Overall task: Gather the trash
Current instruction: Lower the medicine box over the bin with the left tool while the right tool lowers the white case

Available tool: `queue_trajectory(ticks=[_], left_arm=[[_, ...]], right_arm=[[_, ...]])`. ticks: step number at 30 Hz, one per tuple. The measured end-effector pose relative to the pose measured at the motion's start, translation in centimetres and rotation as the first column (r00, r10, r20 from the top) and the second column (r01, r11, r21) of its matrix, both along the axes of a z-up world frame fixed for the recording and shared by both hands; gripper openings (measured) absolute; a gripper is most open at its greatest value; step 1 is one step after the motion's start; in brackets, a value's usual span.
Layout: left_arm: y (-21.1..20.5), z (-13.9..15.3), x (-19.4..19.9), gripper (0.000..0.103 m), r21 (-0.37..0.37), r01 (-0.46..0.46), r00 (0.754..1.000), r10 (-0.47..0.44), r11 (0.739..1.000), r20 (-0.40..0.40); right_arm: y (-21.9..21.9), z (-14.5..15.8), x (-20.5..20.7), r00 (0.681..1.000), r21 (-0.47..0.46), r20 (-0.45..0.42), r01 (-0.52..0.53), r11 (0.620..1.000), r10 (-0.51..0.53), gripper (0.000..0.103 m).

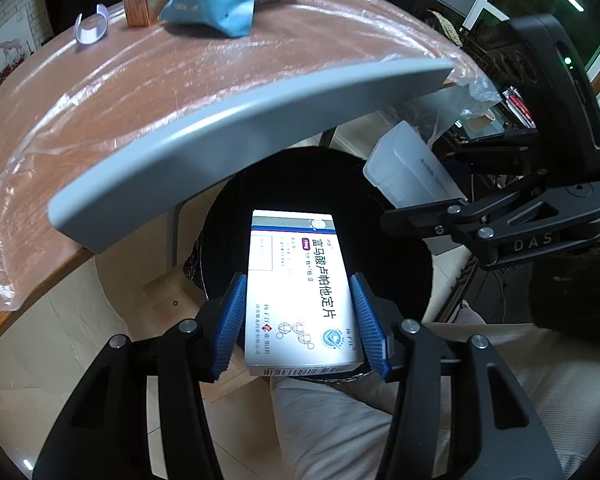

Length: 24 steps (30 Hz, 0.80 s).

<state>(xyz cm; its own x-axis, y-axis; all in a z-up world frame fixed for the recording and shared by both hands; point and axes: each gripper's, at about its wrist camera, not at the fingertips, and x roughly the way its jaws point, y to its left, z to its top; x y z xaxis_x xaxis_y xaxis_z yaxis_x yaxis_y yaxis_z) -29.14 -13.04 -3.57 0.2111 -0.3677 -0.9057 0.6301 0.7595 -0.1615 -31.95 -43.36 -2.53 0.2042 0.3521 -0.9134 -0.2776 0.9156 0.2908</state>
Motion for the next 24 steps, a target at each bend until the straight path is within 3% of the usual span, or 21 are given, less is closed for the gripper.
queue_trajectory(ticks=[24], left_arm=[[-1.8,-4.0,1.5,0.054,0.085,-0.012,0.999,0.016,0.996,-0.038]], right_arm=[[1.2,-2.8,0.6,1.000,-0.063,-0.026,-0.006,0.998,0.004,0.054]])
